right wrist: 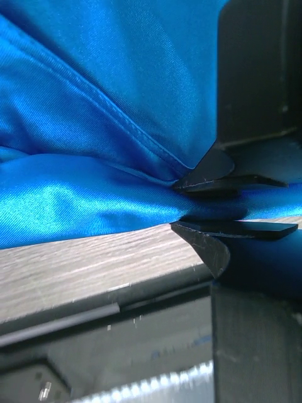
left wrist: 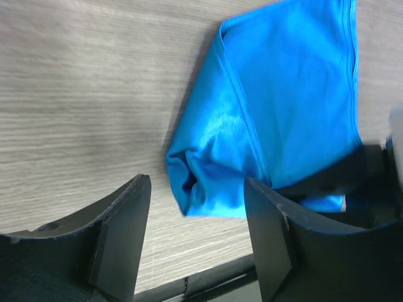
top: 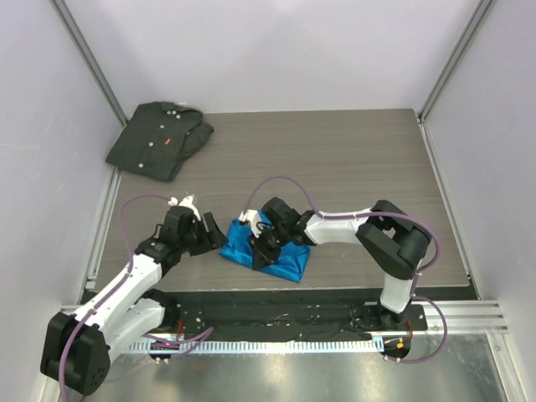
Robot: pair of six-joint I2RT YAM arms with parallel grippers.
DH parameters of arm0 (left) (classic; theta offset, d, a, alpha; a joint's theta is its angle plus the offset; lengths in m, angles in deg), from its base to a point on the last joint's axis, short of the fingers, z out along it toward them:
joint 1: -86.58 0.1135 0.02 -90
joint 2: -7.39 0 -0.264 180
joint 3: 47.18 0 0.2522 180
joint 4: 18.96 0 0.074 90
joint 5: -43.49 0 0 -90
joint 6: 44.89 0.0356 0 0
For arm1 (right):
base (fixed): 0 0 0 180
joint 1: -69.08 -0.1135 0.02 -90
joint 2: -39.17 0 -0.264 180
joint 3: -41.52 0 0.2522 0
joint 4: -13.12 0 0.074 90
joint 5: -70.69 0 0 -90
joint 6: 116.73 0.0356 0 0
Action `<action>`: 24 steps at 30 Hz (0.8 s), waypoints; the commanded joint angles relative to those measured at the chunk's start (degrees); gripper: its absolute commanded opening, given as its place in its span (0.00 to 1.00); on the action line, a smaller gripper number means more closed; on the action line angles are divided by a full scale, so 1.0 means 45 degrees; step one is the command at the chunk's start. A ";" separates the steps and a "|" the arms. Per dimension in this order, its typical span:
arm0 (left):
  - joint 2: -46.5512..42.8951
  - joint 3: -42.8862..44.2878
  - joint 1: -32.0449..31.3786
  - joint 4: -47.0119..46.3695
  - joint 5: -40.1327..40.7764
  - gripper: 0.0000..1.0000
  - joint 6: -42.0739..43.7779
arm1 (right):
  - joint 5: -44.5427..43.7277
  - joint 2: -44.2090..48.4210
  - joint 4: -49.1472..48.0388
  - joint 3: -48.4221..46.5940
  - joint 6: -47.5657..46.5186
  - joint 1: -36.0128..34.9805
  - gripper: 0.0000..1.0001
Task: Fold the napkin, place the utensils inside, and roll it up
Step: Roll the napkin with the utensil
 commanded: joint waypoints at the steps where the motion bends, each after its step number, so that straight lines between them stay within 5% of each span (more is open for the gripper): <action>1: -0.0226 -0.0382 0.0016 -0.1261 -0.0921 0.62 0.0150 | 0.2199 -0.0948 0.0392 0.0354 0.0744 0.0632 0.13; 18: 0.1980 -0.0987 0.0036 -0.3703 -0.1646 0.41 0.0229 | 0.3453 -0.2610 0.0997 -0.0448 0.0921 0.1473 0.10; 21: 0.2391 -0.1124 0.0036 -0.3880 -0.1646 0.32 0.0189 | 0.3376 -0.2649 0.1037 -0.0486 0.0921 0.1512 0.10; 24: 0.2762 -0.1144 0.0036 -0.3861 -0.1646 0.08 0.0228 | 0.3045 -0.2436 0.1095 -0.0487 0.0960 0.1493 0.13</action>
